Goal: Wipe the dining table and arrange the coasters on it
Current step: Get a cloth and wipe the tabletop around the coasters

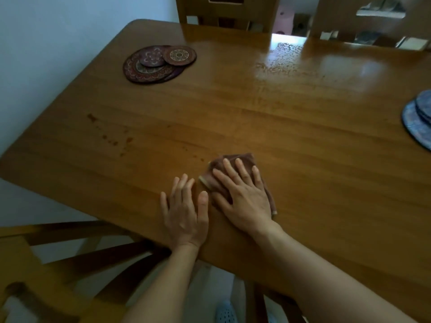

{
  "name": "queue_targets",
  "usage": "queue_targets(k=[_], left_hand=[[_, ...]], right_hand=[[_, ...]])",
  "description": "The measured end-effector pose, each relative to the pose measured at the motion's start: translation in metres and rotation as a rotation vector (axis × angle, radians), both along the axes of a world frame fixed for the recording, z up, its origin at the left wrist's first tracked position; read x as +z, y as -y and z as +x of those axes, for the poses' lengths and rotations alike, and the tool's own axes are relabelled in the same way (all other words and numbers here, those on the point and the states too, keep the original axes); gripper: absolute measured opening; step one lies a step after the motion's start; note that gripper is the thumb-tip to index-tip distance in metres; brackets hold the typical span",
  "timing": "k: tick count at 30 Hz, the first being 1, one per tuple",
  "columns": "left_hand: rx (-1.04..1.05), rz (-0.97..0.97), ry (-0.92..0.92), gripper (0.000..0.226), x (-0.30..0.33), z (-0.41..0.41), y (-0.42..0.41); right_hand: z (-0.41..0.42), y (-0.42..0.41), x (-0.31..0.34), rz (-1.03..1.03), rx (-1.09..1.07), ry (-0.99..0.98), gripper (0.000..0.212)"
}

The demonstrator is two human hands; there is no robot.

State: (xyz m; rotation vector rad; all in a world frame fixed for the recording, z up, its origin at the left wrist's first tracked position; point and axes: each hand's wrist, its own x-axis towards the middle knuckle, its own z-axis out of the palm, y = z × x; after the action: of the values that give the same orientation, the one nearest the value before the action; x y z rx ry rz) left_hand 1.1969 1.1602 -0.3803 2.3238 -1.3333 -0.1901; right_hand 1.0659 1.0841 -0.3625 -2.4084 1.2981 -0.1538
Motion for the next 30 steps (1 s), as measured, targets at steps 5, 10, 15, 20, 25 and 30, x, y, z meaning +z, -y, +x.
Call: queue_targets(k=[5,10,15,20,25,30], left_hand=[[-0.002,-0.015,-0.034,0.068,0.002,0.000,-0.002],[-0.010,-0.018,-0.039,0.071,0.003,-0.001,-0.002],[-0.011,-0.001,-0.029,0.071,0.001,0.000,-0.001],[-0.009,0.005,-0.020,0.071,0.001,0.001,-0.001],[-0.010,0.000,-0.019,0.070,-0.001,0.000,0.000],[-0.008,-0.013,-0.015,0.068,-0.001,-0.001,0.000]], right_hand=[[-0.070,-0.018,0.005,0.061,0.286,0.079,0.054],[-0.108,-0.007,0.002,0.077,0.115,0.255,0.049],[-0.062,-0.033,0.005,0.078,-0.206,0.396,0.044],[-0.040,-0.063,0.035,0.364,-0.192,0.648,0.046],[-0.087,-0.027,0.059,0.503,-0.559,0.877,0.057],[-0.118,-0.009,0.023,0.160,-0.444,0.296,0.059]])
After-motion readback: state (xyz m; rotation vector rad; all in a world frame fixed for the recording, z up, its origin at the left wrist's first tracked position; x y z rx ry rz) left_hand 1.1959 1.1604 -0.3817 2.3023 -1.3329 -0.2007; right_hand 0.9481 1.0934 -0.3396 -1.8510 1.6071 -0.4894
